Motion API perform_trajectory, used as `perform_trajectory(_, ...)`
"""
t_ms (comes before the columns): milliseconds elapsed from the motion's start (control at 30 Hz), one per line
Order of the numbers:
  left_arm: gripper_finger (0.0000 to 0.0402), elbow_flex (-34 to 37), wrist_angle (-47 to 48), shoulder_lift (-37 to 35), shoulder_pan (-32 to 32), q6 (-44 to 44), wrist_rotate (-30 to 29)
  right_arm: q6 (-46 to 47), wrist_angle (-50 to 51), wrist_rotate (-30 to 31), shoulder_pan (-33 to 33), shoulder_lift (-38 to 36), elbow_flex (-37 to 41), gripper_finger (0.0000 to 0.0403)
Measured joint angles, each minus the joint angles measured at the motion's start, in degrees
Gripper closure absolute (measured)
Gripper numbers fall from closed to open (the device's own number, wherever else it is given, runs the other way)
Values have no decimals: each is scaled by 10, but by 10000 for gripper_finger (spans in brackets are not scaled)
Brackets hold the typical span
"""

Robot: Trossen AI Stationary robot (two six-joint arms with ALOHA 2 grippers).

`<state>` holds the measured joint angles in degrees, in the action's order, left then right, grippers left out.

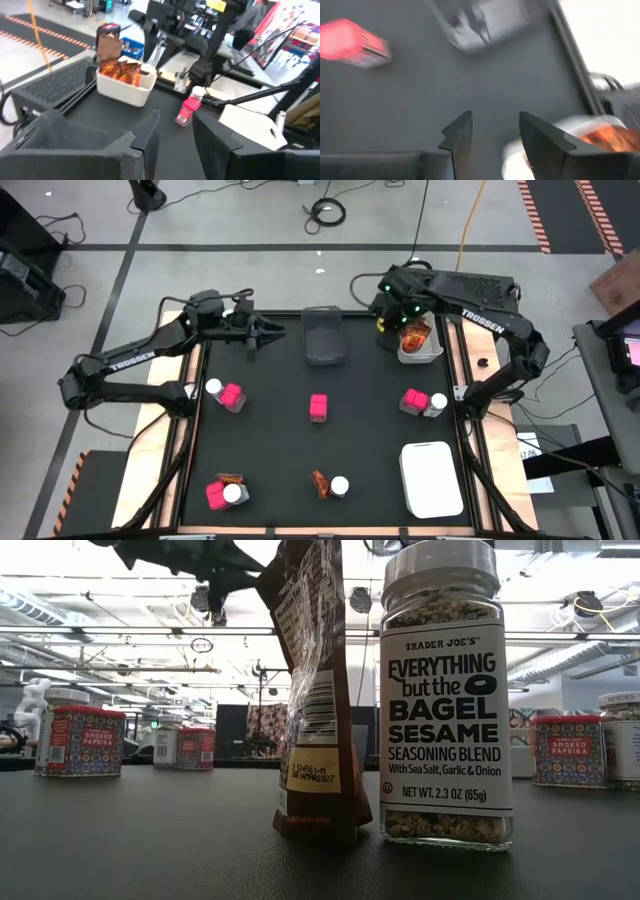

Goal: Sort spices by type
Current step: Put the orange seasoning pack into the top white bin

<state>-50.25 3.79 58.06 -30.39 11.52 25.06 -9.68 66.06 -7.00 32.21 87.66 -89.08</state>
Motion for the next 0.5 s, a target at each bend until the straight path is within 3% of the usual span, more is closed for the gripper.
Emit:
perform_trajectory(300,282,0,123,-57,25,-14,-12,78,-137,-9,-149,0,0,245)
perform_trajectory(500,282,0,197,-76,75,-13,-13,134,-211,-6,-245,3,0,245)
